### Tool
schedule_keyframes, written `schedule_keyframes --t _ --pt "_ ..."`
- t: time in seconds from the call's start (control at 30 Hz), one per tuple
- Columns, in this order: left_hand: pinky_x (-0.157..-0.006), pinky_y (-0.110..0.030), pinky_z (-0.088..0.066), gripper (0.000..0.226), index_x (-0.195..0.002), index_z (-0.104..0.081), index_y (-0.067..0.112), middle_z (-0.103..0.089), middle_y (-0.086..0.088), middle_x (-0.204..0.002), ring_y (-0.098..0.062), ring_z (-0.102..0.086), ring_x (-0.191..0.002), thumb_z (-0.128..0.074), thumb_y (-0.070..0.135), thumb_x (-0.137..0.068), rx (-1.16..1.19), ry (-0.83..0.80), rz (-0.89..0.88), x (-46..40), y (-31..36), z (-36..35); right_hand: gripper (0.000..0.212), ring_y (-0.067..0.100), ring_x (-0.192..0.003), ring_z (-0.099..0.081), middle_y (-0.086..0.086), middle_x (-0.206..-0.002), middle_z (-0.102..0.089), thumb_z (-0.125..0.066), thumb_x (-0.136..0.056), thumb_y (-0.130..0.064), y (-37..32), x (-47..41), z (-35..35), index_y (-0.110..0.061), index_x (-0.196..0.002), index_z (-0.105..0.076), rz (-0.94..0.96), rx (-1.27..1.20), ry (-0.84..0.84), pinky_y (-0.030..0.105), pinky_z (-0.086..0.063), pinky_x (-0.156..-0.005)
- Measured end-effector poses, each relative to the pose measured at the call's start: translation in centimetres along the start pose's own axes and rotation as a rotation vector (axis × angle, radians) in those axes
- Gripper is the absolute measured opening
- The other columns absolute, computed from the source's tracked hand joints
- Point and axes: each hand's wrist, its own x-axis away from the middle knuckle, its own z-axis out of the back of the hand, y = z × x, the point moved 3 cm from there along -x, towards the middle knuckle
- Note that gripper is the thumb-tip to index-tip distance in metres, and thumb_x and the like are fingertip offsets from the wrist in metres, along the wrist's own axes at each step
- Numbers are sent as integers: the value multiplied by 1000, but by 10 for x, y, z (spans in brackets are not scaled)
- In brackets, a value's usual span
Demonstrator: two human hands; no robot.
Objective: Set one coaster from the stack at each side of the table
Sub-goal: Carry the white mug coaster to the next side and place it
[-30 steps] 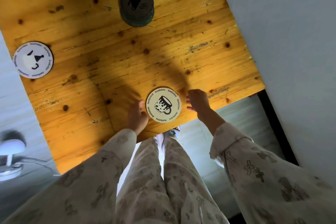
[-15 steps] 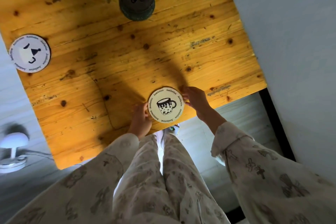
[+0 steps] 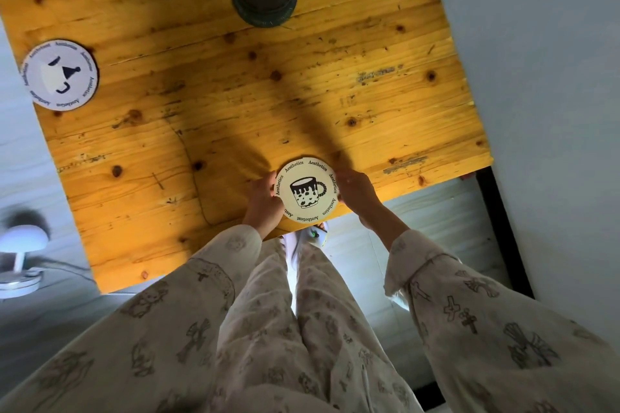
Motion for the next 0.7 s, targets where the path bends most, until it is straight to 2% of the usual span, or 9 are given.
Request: schedule_keyframes --t 0.07,0.17,0.43,0.57,0.7 --pt "-80 -28 -47 50 -128 -44 10 -44 -16 -135 -22 -48 -113 -40 -7 -82 33 -12 -16 4 -4 -2 29 23 -75 -38 17 -80 -48 -38 -93 -8 1 2 0 13 -97 -58 -8 -20 4 34 -33 -67" --pt "-88 -34 -47 53 -131 -41 11 -47 -14 -134 -26 -46 -121 -38 -9 -82 63 -7 -10 7 -7 -3 30 23 -75 -38 17 -79 -49 -38 -93 -8 4 5 -1 14 -98 -59 1 -6 12 34 -32 -66" --pt "-83 -27 -40 56 -135 -35 13 -42 -12 -138 -18 -44 -118 -38 -8 -83 79 18 -10 10 -7 -3 28 22 -77 -40 15 -82 -50 -38 -91 -8 7 7 0 7 -100 -59 4 -56 9 34 -35 -69" --pt "-89 -32 -42 58 -136 -34 16 -35 -13 -143 -24 -41 -126 -40 -5 -83 73 36 5 7 -9 -1 28 22 -77 -41 16 -82 -51 -37 -91 -9 7 7 0 3 -99 -61 6 -78 2 35 -35 -70" --pt "-85 -30 -42 56 -133 -39 16 -39 -13 -139 -24 -44 -123 -38 -7 -82 42 12 -17 5 -10 -2 27 23 -77 -41 16 -81 -51 -39 -92 -11 7 7 0 3 -98 -61 13 -72 1 35 -36 -70"
